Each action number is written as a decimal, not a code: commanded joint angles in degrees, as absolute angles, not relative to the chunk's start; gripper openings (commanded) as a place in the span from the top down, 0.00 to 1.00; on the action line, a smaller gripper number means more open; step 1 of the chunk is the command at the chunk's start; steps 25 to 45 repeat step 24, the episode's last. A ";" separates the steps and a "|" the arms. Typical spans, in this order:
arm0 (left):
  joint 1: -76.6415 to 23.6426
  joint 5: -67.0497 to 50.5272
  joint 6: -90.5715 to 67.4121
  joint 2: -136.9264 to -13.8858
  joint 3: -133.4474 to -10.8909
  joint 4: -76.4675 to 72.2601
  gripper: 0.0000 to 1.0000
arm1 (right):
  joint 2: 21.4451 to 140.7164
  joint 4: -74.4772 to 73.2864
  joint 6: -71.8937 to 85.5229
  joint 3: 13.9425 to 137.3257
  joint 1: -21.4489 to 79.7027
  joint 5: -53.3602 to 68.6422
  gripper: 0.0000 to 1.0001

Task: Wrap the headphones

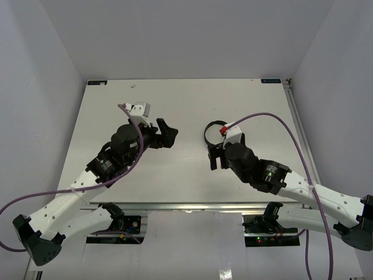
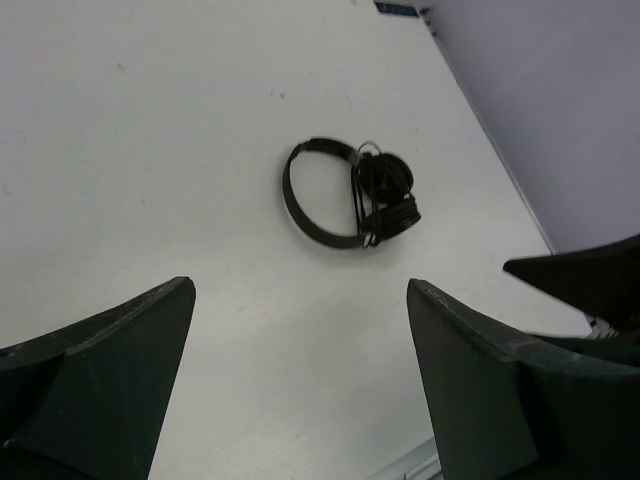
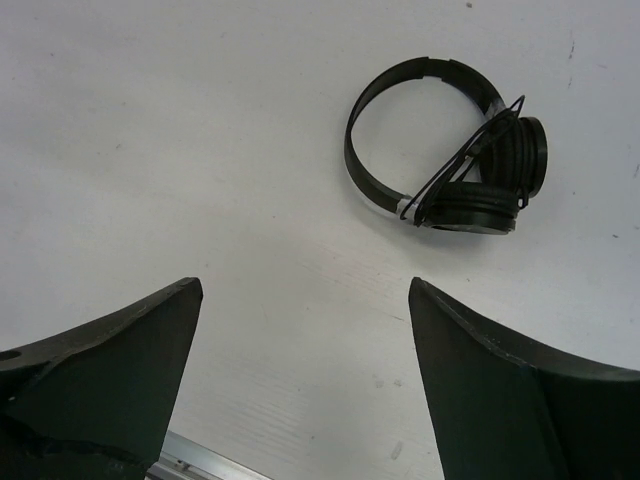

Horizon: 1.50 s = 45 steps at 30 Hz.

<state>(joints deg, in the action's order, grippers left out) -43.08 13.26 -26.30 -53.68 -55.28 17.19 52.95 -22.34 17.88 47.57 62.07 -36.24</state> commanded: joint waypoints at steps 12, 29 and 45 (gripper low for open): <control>-46.08 10.17 -28.81 -38.43 -35.02 7.50 0.02 | 53.51 -11.40 22.14 42.36 58.54 -35.77 0.10; -46.39 9.54 -28.67 -37.64 -33.21 6.39 0.02 | 49.77 -8.51 22.19 40.17 58.54 -34.68 0.10; -46.39 9.54 -28.67 -37.64 -33.21 6.39 0.02 | 49.77 -8.51 22.19 40.17 58.54 -34.68 0.10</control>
